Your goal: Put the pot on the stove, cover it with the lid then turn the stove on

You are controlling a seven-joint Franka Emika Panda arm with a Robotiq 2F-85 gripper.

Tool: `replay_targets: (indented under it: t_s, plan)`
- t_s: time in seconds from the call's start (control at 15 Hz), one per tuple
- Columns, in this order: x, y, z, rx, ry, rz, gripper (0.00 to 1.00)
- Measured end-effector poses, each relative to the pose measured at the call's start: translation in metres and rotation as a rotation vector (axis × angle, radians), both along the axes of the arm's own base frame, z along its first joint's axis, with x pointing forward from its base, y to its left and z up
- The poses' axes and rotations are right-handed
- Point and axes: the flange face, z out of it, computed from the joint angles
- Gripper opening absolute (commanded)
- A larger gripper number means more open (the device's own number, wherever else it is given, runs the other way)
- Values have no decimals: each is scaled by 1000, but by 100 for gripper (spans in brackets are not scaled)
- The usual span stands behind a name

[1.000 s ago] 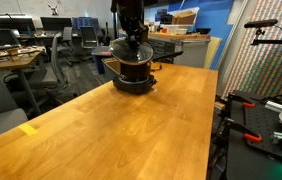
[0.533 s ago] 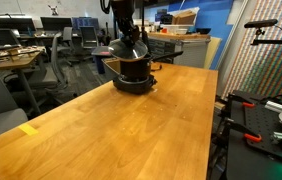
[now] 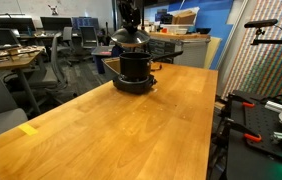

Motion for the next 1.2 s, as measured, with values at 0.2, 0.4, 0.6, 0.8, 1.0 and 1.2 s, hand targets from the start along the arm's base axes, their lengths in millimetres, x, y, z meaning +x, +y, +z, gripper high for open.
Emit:
replay_targets:
  t_s: [0.2,0.4,0.6,0.8,1.0,1.2]
  plan:
    - [9,-4,-4,81,26,-42,13]
    - [22,1,-12,213,66,-100,12]
    - [37,-1,-14,316,84,-198,12]
    - [49,-4,-13,351,64,-298,12]
    - [51,-3,-15,347,55,-347,12]
    - [48,-2,-14,332,48,-357,12]
